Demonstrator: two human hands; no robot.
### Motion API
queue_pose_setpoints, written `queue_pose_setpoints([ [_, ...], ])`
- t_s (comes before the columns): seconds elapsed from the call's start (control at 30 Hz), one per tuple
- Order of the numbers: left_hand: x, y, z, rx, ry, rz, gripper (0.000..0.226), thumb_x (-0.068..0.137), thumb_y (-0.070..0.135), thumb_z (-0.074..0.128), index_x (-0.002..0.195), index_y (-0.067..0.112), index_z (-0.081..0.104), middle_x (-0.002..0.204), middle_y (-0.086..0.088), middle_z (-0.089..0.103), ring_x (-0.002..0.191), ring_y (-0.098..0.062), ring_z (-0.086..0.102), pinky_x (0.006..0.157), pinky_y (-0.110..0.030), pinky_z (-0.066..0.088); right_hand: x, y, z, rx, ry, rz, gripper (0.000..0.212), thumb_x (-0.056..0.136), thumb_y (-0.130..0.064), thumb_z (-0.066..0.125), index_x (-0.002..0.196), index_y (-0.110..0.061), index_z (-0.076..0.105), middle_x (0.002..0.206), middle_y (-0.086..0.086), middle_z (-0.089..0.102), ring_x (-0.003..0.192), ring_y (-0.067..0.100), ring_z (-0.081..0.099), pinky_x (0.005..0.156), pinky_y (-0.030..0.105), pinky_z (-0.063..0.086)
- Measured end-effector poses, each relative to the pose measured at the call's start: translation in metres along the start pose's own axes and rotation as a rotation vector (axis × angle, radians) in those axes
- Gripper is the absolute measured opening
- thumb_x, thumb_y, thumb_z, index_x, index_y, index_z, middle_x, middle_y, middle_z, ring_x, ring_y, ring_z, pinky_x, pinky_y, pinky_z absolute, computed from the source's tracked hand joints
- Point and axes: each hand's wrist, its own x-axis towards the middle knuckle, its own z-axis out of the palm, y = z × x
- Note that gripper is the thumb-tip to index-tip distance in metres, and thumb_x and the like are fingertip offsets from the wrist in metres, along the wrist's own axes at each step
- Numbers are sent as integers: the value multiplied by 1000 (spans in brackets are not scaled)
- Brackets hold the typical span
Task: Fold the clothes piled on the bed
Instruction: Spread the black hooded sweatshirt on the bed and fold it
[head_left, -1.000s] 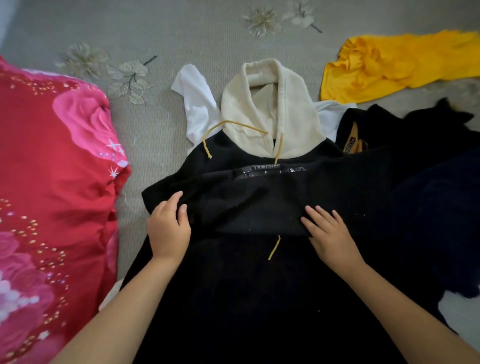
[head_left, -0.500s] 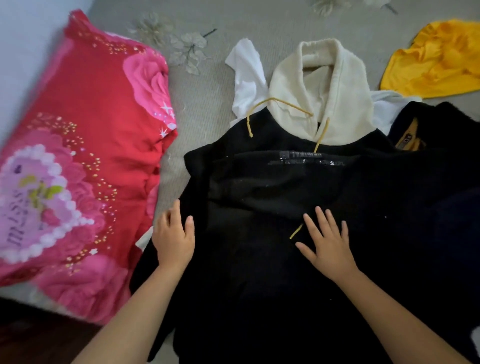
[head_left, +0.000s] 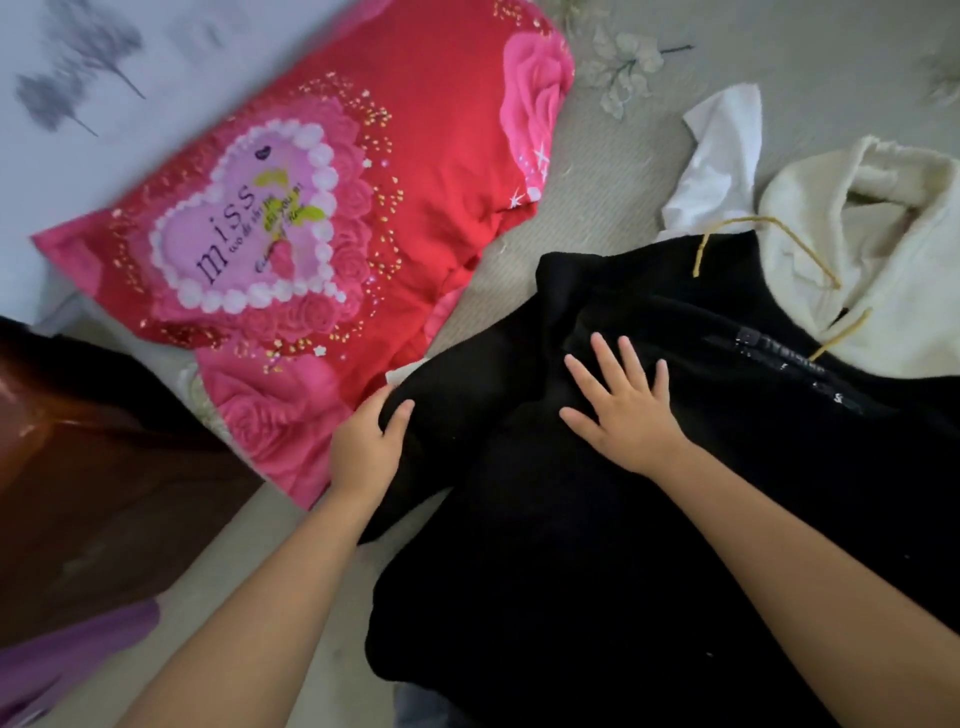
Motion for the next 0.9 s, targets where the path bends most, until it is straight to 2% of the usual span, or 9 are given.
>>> queue_pose_setpoints([
  [0.13, 31, 24, -39, -17, 156, 118, 35, 92, 17, 53, 125, 3, 55, 124, -14, 59, 117, -27, 53, 96, -23, 33, -5, 1, 1, -89, -136, -2, 124, 35, -77, -43, 145, -35, -5, 154, 0, -17, 141, 27, -18, 111, 54, -3],
  [0.27, 82, 54, -85, -42, 250, 146, 34, 94, 18, 49, 126, 7, 54, 128, -13, 56, 121, -26, 49, 96, -22, 30, -9, -6, -6, -85, -228, 71, 135, 24, -73, -49, 145, -34, -6, 154, 1, -18, 141, 29, -16, 111, 54, -3],
  [0.43, 135, 87, -128, -38, 233, 207, 35, 94, 21, 50, 125, 8, 55, 129, -10, 56, 122, -23, 48, 97, -21, 29, -1, -27, -21, -3, -288, 175, 72, 84, -69, 3, 145, -33, -8, 154, 2, -17, 141, 33, -16, 113, 55, 2],
  [0.53, 178, 100, -158, 31, 167, 297, 46, 88, 25, 59, 130, 10, 50, 133, -8, 53, 124, -22, 46, 102, -26, 31, 4, -42, -21, 9, -317, 256, 112, 46, -82, -34, 145, -33, -12, 154, 2, -20, 140, 33, -16, 112, 55, 4],
  [0.6, 201, 100, -164, 129, 34, 328, 66, 85, 34, 63, 141, 15, 34, 136, -9, 48, 125, -25, 44, 102, -33, 32, 9, -51, -16, 12, -295, 349, 139, 17, -69, -53, 144, -33, -12, 154, 3, -19, 140, 34, -16, 111, 56, 3],
  [0.67, 211, 83, -158, 476, -63, 338, 83, 84, 50, 56, 147, 23, 10, 143, -15, 36, 131, -32, 34, 106, -43, 27, 18, -59, -10, 30, -274, 436, 135, 29, -70, -52, 146, -34, 3, 156, 8, -4, 141, 38, -1, 108, 61, 12],
  [0.73, 212, 51, -149, 654, -113, 256, 82, 86, 59, 42, 147, 27, -3, 151, -17, 14, 139, -35, 13, 110, -50, 15, 24, -68, -14, 43, -202, 484, 115, 61, -73, -37, 138, -31, 38, 148, 15, 30, 132, 47, 29, 94, 71, 31],
  [0.83, 201, 1, -139, 558, -90, 18, 76, 89, 56, 36, 147, 27, -6, 152, -25, 1, 139, -39, 6, 109, -49, 18, 33, -72, 1, 63, -210, 559, 124, 40, -71, -48, 144, -34, 9, 156, 7, 5, 141, 40, 3, 107, 63, 10],
  [0.9, 188, -20, -130, 461, -53, -44, 74, 91, 53, 36, 147, 27, -6, 144, -32, 19, 131, -42, 25, 101, -48, 31, 33, -76, 4, 112, -151, 587, 119, 44, -77, -41, 144, -32, 7, 156, 6, 1, 141, 37, -3, 109, 60, 4],
])
